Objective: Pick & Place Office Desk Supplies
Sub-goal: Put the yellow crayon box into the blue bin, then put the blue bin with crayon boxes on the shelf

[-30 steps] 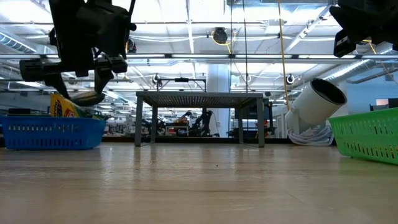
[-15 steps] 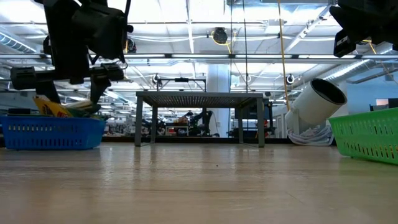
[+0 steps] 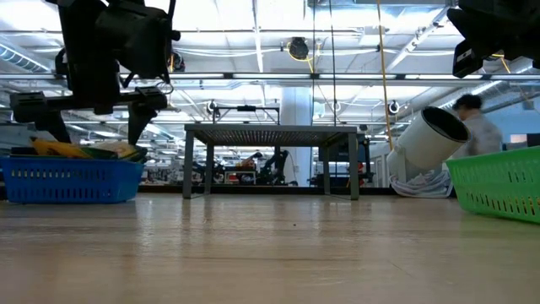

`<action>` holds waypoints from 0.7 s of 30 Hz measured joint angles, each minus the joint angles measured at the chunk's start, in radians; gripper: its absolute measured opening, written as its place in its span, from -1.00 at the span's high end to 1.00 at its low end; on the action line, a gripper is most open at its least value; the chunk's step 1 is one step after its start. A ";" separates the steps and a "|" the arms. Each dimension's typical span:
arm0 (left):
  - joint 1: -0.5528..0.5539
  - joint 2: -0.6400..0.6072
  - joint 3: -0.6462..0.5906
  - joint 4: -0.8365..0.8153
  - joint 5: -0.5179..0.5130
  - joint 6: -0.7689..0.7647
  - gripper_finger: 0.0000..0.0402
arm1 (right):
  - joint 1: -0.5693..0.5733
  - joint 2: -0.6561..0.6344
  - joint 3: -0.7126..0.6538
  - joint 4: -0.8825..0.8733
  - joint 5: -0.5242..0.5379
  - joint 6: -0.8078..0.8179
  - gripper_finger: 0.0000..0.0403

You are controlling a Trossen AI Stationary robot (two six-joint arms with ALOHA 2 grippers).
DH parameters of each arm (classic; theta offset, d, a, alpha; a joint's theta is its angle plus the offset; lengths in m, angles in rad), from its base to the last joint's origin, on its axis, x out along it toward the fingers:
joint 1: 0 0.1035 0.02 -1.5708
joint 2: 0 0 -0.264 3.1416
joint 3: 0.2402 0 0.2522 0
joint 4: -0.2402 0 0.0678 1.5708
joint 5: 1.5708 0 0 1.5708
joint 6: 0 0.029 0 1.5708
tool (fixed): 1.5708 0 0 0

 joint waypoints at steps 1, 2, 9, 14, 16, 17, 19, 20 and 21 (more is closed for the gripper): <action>0.000 0.000 0.000 -0.001 0.007 -0.007 -0.95 | 0.000 0.000 0.000 0.000 0.000 0.000 0.67; 0.000 0.000 0.000 -0.001 0.013 -0.013 -0.92 | 0.000 0.000 0.000 0.000 0.000 0.000 0.67; 0.000 0.000 0.024 -0.014 0.010 -0.002 -0.94 | 0.000 0.000 0.000 0.000 0.000 0.000 0.67; 0.000 0.000 0.075 -0.067 -0.034 0.005 -0.96 | 0.000 0.000 0.000 0.000 0.000 0.000 0.67; 0.000 0.000 0.097 -0.092 -0.055 0.005 -0.95 | 0.000 0.000 0.000 0.000 0.000 0.000 0.67; 0.000 0.000 0.107 -0.104 -0.063 0.005 -0.95 | 0.000 0.000 0.000 0.000 0.000 0.000 0.67; 0.000 0.000 0.124 -0.118 -0.078 0.009 -0.97 | 0.000 0.000 0.000 0.000 0.000 0.000 0.67; 0.000 0.000 0.131 -0.123 -0.085 0.012 -0.98 | 0.000 0.000 0.000 0.000 0.000 0.000 0.67; 0.000 0.000 0.138 -0.130 -0.092 0.013 -0.98 | 0.000 0.000 0.000 0.000 0.000 0.000 0.67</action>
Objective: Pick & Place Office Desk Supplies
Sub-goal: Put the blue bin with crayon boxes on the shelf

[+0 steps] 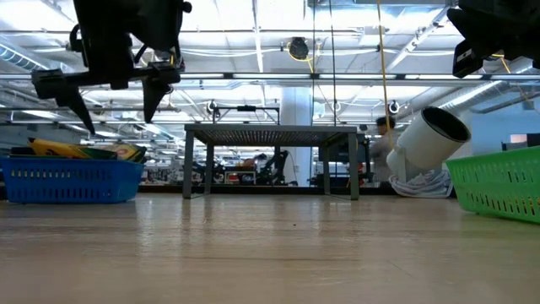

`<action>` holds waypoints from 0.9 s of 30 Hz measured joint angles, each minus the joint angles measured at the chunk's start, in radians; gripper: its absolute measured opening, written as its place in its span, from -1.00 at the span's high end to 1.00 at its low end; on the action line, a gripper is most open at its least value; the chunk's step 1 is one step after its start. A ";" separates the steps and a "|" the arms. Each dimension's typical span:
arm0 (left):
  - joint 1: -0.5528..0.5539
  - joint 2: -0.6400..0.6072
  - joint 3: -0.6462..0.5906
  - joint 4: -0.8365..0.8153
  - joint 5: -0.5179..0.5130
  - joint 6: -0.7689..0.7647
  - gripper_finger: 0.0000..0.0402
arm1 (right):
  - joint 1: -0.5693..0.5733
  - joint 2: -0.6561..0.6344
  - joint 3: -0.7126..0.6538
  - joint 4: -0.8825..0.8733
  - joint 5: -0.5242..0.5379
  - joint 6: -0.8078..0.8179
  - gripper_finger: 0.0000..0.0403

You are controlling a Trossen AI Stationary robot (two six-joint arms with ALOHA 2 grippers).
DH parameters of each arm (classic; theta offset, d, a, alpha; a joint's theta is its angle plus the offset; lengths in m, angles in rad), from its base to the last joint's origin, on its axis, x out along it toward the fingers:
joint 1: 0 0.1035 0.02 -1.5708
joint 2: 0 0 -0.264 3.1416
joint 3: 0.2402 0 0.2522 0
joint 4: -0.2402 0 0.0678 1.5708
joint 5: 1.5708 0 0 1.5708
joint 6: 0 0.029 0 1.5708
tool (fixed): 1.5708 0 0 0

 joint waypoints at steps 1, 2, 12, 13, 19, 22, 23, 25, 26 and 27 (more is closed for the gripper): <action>0.000 0.000 0.006 -0.006 -0.004 0.000 -0.98 | 0.000 0.000 0.000 0.000 0.000 0.000 0.67; -0.002 0.000 0.012 -0.012 -0.008 0.001 -0.98 | 0.000 0.000 0.000 0.000 0.000 0.000 0.67; -0.010 -0.001 0.103 -0.039 -0.083 0.099 -0.97 | 0.000 0.000 0.000 0.000 0.000 0.000 0.67; -0.010 -0.004 0.115 -0.043 -0.095 0.129 -0.97 | 0.000 0.000 0.000 0.000 0.000 0.000 0.67; -0.010 -0.008 0.202 -0.045 -0.165 0.362 -0.97 | 0.000 0.000 0.000 0.000 0.000 0.000 0.67; -0.010 -0.009 0.236 -0.029 -0.172 0.538 -0.97 | 0.000 0.000 0.000 0.000 0.000 0.000 0.67; -0.010 -0.009 0.240 -0.018 -0.169 0.608 -0.97 | 0.000 0.000 0.000 0.000 0.000 0.000 0.67; -0.010 -0.009 0.252 -0.007 -0.150 0.749 -0.97 | 0.000 0.000 0.000 0.000 0.000 0.000 0.67; -0.010 -0.009 0.257 -0.005 -0.134 0.811 -0.97 | 0.000 0.000 0.000 0.000 0.000 0.000 0.67; -0.010 -0.009 0.259 0.000 -0.112 0.868 -0.97 | 0.000 0.000 0.000 0.000 0.000 0.000 0.67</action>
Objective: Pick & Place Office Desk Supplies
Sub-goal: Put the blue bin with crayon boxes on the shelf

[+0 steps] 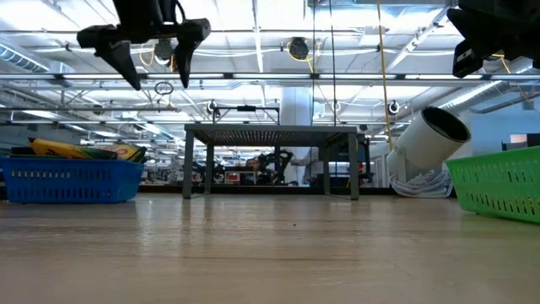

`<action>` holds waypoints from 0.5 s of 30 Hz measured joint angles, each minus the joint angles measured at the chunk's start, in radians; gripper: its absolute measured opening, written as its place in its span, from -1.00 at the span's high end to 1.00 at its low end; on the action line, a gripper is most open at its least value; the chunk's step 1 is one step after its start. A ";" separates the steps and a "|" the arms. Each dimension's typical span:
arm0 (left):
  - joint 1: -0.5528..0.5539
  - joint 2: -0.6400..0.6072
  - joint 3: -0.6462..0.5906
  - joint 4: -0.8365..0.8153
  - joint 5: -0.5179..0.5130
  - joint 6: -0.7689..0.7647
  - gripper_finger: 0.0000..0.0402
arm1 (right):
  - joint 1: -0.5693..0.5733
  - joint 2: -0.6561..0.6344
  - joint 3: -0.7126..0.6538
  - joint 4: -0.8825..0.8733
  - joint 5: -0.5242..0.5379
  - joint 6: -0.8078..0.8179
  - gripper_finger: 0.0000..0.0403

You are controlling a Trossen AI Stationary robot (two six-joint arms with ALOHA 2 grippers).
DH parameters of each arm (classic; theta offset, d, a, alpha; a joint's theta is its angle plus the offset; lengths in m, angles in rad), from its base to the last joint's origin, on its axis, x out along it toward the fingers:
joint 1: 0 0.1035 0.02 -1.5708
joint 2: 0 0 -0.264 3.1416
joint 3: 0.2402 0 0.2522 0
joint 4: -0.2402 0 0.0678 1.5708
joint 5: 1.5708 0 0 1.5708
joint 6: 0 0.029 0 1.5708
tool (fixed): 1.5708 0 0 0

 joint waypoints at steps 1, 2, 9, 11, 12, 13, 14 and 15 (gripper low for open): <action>0.000 0.000 0.000 0.009 0.024 0.051 -0.97 | 0.000 0.000 0.000 0.000 0.000 0.000 0.67; 0.000 0.000 -0.001 0.022 0.053 0.093 -0.97 | 0.000 0.000 0.000 0.000 0.000 0.000 0.67; 0.000 0.000 -0.002 0.145 0.191 0.196 -0.97 | 0.000 0.000 0.000 0.000 0.000 0.000 0.67; 0.002 0.000 -0.002 0.164 0.165 0.336 -0.97 | 0.000 0.000 0.000 0.000 0.000 0.000 0.67; 0.005 0.000 -0.002 0.170 0.159 0.440 -0.97 | 0.000 0.000 0.000 0.000 0.000 0.000 0.67; 0.008 0.000 -0.002 0.181 0.164 0.548 -0.97 | 0.000 0.000 0.000 0.000 0.000 0.000 0.67; 0.011 0.000 -0.002 0.195 0.183 0.645 -0.97 | 0.000 0.000 0.000 0.000 0.000 0.000 0.67; 0.012 0.000 -0.002 0.209 0.210 0.721 -0.97 | 0.000 0.000 0.000 0.000 0.000 0.000 0.67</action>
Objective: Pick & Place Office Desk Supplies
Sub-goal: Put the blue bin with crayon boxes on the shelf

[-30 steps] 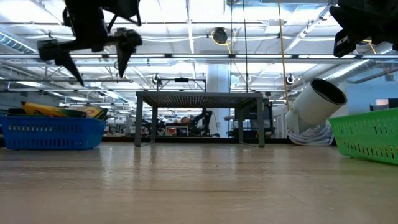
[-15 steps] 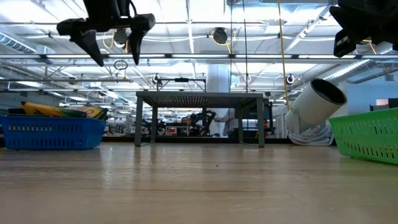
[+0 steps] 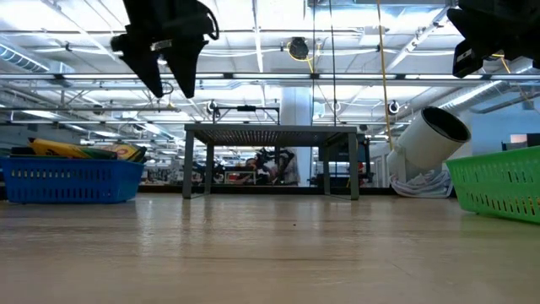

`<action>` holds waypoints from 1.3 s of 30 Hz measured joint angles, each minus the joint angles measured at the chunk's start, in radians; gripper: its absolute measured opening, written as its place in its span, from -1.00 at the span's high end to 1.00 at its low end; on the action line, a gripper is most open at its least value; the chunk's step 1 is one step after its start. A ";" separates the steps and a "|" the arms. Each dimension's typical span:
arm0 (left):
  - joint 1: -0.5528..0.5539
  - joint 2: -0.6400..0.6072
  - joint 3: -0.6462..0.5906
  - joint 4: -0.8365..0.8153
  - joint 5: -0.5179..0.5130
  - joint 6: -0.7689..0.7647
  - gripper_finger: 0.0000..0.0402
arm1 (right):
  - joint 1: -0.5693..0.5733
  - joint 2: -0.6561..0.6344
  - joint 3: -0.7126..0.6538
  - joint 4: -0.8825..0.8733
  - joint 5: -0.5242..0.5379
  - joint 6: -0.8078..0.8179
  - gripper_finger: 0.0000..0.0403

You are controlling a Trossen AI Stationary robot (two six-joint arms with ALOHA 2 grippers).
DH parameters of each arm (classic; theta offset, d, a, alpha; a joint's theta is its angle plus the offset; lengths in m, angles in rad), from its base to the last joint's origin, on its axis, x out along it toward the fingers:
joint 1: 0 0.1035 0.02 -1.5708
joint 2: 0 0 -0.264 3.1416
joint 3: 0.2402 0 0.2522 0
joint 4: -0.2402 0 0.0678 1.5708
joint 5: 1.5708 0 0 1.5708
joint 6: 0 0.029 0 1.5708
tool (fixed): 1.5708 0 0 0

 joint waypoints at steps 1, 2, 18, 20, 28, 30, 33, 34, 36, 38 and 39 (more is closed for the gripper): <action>0.000 0.000 0.000 0.015 0.027 0.056 -0.97 | 0.000 0.000 0.000 0.000 0.000 0.000 0.67; -0.001 0.000 0.000 0.030 0.053 0.105 -0.97 | 0.000 0.000 0.000 0.000 0.000 0.000 0.67; -0.028 -0.109 -0.001 0.038 0.213 0.448 -0.97 | 0.000 0.000 0.000 0.000 0.000 0.000 0.67; -0.029 -0.129 -0.001 -0.011 0.231 0.433 -0.97 | 0.000 0.000 0.000 0.000 0.000 0.000 0.67; -0.041 -0.192 -0.002 -0.092 0.292 0.423 -0.97 | 0.000 0.000 0.000 0.000 0.000 0.000 0.68; -0.055 -0.191 -0.010 -0.091 0.321 0.421 -0.97 | 0.000 0.000 0.000 0.000 0.000 0.000 0.67; -0.078 -0.190 -0.057 -0.081 0.361 0.391 -0.97 | 0.000 0.000 0.000 0.000 0.000 0.000 0.67; -0.084 -0.190 -0.080 -0.066 0.378 0.376 -0.97 | 0.000 0.000 0.000 0.000 0.000 0.000 0.67; -0.094 -0.190 -0.129 -0.021 0.409 0.351 -0.97 | 0.000 0.000 0.000 0.000 0.000 0.000 0.67; -0.104 -0.189 -0.166 0.029 0.446 0.344 -0.97 | 0.000 0.000 0.000 0.000 0.000 0.000 0.67; -0.110 -0.190 -0.178 0.046 0.459 0.342 -0.97 | 0.000 0.000 0.000 0.000 0.000 0.000 0.67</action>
